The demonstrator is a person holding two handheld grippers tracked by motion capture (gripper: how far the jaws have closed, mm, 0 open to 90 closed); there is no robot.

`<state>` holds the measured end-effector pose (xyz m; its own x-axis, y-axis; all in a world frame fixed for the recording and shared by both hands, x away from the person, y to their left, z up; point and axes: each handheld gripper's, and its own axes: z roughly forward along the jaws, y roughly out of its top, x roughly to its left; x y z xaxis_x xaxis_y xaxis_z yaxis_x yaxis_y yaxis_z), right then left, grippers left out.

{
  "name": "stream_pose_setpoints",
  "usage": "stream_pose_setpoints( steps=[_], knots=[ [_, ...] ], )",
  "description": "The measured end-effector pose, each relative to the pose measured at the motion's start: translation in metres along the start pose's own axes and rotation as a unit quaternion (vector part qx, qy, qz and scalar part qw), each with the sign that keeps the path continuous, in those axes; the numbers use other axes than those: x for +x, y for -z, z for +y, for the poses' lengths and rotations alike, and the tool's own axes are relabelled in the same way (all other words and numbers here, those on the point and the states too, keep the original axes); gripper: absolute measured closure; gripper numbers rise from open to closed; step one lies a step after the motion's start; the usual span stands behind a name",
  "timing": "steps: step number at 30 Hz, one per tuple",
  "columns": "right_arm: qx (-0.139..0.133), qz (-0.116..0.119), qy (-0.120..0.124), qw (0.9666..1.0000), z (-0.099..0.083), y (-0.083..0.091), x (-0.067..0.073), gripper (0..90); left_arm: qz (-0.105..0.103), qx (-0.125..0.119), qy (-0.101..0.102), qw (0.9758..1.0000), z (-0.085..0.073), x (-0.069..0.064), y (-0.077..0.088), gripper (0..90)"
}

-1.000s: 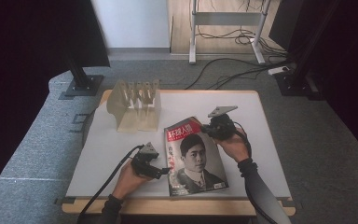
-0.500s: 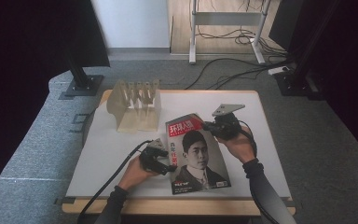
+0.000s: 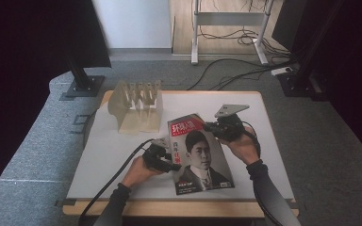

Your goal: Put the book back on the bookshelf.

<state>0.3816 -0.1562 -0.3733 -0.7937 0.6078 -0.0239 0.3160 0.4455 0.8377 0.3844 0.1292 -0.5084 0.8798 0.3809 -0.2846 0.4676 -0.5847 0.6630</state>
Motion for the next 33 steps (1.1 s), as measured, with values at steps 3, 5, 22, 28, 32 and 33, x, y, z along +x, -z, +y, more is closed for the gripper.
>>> stream_pose_setpoints(
  steps=[3,5,22,28,32,33],
  knots=[
    [-0.004,0.003,0.002,1.0000,0.002,0.002,0.000,86.7,-0.003,-0.004,0.002,1.0000,0.003,0.000,0.005,50.3],
    [-0.003,0.002,0.005,1.0000,0.003,0.003,0.001,86.7,-0.003,-0.014,-0.004,0.9999,0.005,-0.002,0.009,56.6],
    [-0.010,-0.015,0.007,0.9998,0.008,0.010,-0.004,86.5,0.029,-0.025,-0.010,0.9992,0.024,-0.014,0.033,74.0],
    [-0.035,-0.023,0.003,0.9991,0.014,0.020,-0.007,86.1,0.094,-0.038,-0.042,0.9940,0.038,-0.023,0.053,78.2],
    [-0.049,-0.030,0.004,0.9983,0.019,0.026,-0.007,85.8,0.143,-0.049,-0.068,0.9862,0.044,-0.031,0.064,80.8],
    [-0.053,-0.031,0.004,0.9981,0.020,0.027,-0.007,85.8,0.158,-0.058,-0.073,0.9830,0.045,-0.033,0.066,81.3]
  ],
)
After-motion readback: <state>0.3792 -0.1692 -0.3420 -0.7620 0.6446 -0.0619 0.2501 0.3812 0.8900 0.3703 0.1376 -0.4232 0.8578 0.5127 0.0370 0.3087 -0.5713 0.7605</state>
